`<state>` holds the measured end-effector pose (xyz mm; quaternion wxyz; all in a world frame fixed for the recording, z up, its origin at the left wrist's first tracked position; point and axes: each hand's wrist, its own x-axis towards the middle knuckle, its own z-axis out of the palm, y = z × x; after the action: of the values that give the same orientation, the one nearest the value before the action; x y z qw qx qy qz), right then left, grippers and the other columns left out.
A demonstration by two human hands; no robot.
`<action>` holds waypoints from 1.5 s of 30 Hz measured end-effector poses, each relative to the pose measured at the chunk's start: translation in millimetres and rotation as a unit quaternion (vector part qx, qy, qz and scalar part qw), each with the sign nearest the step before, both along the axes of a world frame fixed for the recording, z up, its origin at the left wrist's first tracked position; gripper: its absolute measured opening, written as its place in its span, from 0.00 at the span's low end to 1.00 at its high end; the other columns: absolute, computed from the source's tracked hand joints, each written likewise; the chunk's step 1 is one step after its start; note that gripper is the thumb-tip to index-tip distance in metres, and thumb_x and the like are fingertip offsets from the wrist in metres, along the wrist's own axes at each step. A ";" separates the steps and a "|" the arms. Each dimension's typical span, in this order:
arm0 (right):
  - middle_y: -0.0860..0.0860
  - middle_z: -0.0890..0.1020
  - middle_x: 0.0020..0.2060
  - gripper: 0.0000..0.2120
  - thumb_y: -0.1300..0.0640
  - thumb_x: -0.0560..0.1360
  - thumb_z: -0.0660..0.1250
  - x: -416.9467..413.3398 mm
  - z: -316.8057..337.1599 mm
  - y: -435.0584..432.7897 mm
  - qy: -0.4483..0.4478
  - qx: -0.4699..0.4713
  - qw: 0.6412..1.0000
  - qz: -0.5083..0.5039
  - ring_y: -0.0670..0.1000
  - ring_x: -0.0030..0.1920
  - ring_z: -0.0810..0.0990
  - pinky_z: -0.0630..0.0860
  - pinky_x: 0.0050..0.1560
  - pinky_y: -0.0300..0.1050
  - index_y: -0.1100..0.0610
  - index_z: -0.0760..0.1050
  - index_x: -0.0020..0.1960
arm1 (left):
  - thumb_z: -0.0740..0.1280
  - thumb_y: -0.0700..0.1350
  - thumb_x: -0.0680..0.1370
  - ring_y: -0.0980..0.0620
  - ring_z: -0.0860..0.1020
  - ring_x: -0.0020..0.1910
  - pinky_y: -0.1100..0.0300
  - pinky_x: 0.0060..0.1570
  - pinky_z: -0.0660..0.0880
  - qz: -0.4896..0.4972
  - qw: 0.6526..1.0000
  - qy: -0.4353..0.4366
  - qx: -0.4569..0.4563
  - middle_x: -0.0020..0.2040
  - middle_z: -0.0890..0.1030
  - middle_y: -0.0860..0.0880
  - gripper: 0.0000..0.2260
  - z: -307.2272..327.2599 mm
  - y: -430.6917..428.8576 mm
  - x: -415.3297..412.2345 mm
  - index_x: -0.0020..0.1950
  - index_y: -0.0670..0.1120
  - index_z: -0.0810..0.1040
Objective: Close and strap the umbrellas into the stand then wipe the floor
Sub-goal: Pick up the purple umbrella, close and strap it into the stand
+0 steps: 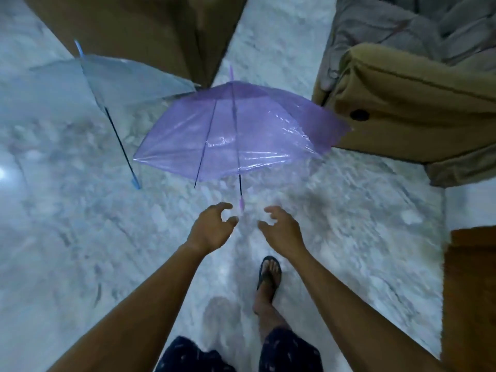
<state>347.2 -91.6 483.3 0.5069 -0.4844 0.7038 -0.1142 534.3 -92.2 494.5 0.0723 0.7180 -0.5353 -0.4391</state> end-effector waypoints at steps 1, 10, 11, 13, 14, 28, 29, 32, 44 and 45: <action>0.53 0.77 0.66 0.21 0.50 0.78 0.70 2.4 -35.4 -22.4 0.006 0.011 1.000 0.007 0.52 0.63 0.77 0.74 0.57 0.43 0.51 0.74 0.69 | 0.68 0.52 0.80 0.45 0.73 0.69 0.56 0.66 0.68 0.031 1.000 0.005 0.006 0.72 0.73 0.45 0.21 -38.6 -17.6 -0.1 0.71 0.49 0.74; 0.50 0.78 0.58 0.14 0.57 0.81 0.65 43.1 -377.8 -213.6 -0.012 0.003 1.000 0.025 0.52 0.59 0.80 0.75 0.49 0.33 0.55 0.76 0.66 | 0.65 0.52 0.82 0.46 0.66 0.76 0.55 0.74 0.63 0.045 0.997 0.058 0.004 0.78 0.66 0.46 0.28 -416.1 -165.2 12.6 0.79 0.47 0.62; 0.49 0.74 0.58 0.17 0.58 0.82 0.63 48.9 -400.6 -238.9 -0.018 0.003 0.999 0.031 0.47 0.54 0.80 0.72 0.40 0.25 0.56 0.73 0.70 | 0.65 0.51 0.82 0.46 0.65 0.77 0.56 0.74 0.62 0.061 0.994 0.092 0.006 0.79 0.65 0.46 0.29 -444.0 -181.6 12.0 0.80 0.47 0.59; 0.50 0.73 0.55 0.22 0.61 0.83 0.60 61.3 -427.7 -287.7 -0.054 -0.016 0.998 0.017 0.38 0.39 0.78 0.67 0.30 0.24 0.58 0.65 0.77 | 0.65 0.48 0.82 0.48 0.63 0.78 0.60 0.72 0.62 0.099 0.979 0.178 0.012 0.80 0.62 0.46 0.31 -486.6 -216.2 7.8 0.82 0.49 0.53; 0.51 0.74 0.56 0.24 0.62 0.83 0.61 66.4 -434.4 -309.2 -0.069 -0.042 0.997 0.017 0.37 0.39 0.78 0.69 0.31 0.26 0.58 0.63 0.78 | 0.66 0.47 0.82 0.48 0.63 0.77 0.60 0.71 0.63 0.116 0.967 0.225 0.012 0.80 0.62 0.46 0.32 -500.1 -232.4 4.4 0.82 0.49 0.53; 0.56 0.85 0.47 0.08 0.67 0.78 0.67 32.5 -164.7 -229.6 -0.125 -0.009 0.992 0.023 0.45 0.45 0.83 0.77 0.47 0.31 0.65 0.80 0.56 | 0.59 0.40 0.85 0.48 0.76 0.30 0.44 0.32 0.82 0.105 0.924 0.343 0.131 0.42 0.72 0.43 0.04 -195.1 -171.2 -26.9 0.57 0.40 0.71; 0.57 0.85 0.48 0.08 0.67 0.79 0.67 26.3 -130.2 -211.8 -0.120 0.002 0.993 0.003 0.47 0.47 0.83 0.78 0.50 0.33 0.65 0.80 0.56 | 0.60 0.40 0.85 0.49 0.77 0.28 0.45 0.32 0.82 0.074 0.930 0.328 0.149 0.40 0.73 0.42 0.04 -157.6 -160.4 -30.5 0.57 0.40 0.71; 0.56 0.85 0.51 0.08 0.66 0.80 0.66 16.1 -71.0 -174.8 -0.111 0.045 0.993 -0.020 0.49 0.51 0.82 0.77 0.55 0.39 0.64 0.80 0.58 | 0.60 0.38 0.84 0.50 0.80 0.25 0.48 0.32 0.83 0.005 0.926 0.322 0.198 0.37 0.75 0.40 0.03 -87.7 -137.7 -30.4 0.56 0.38 0.70; 0.53 0.86 0.51 0.06 0.57 0.80 0.68 -69.8 230.9 125.4 -0.102 -0.110 0.878 -0.454 0.50 0.56 0.83 0.74 0.55 0.46 0.59 0.81 0.52 | 0.57 0.45 0.85 0.41 0.84 0.31 0.58 0.37 0.80 -0.481 0.817 0.223 0.226 0.37 0.82 0.41 0.12 225.8 22.5 -139.0 0.67 0.44 0.69; 0.52 0.86 0.50 0.08 0.57 0.80 0.68 -71.8 242.0 146.3 -0.108 -0.114 0.864 -0.478 0.48 0.54 0.84 0.74 0.56 0.46 0.60 0.81 0.54 | 0.57 0.44 0.85 0.42 0.84 0.31 0.59 0.35 0.80 -0.504 0.806 0.215 0.222 0.38 0.82 0.41 0.13 235.1 36.4 -149.5 0.68 0.45 0.69</action>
<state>275.4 54.7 725.3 0.4041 -0.1272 0.7720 -0.4739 384.8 -55.8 729.7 -0.2074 0.2309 -0.6807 -0.6636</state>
